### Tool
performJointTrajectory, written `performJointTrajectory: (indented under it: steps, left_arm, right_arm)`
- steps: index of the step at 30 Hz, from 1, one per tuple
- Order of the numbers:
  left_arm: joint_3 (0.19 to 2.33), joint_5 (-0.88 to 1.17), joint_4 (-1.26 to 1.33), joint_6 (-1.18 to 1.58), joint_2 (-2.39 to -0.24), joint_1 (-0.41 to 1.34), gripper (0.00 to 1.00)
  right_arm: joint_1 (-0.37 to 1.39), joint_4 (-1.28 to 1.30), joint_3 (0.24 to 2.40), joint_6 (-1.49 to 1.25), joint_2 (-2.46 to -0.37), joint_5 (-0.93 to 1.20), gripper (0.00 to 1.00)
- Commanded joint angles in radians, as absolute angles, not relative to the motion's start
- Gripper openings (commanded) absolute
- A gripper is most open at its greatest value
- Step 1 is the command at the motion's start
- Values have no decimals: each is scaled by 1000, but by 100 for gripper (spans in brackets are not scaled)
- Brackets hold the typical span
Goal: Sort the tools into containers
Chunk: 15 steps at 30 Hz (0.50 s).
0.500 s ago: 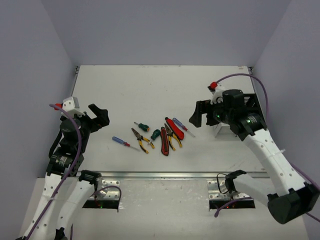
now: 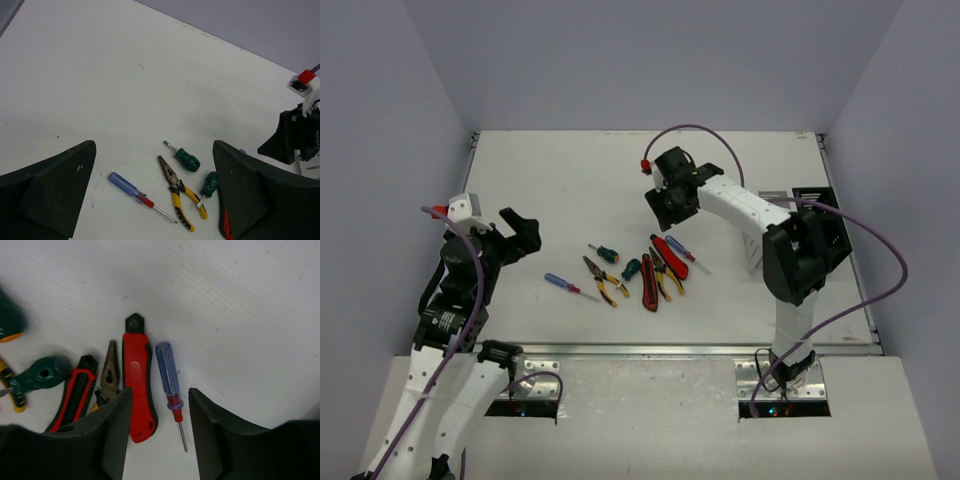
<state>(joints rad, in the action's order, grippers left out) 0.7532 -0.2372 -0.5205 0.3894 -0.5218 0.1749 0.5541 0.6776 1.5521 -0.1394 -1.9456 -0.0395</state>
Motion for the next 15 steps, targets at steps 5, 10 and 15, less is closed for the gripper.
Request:
performJointTrajectory:
  steps: [5,10,15]
  left_arm:
    - [755,-212,-476,373,-503,166,100]
    - [755,-208,-475,371,-505,166,100]
    - [753,-206,-475,371,-505,167,100]
  right_arm:
    - [555,701,1551,-73,-2023,-120,42]
    - [552,653,1504,-68,-2056,-101,39]
    - [549,627,1488,-56,-2092,-85,38]
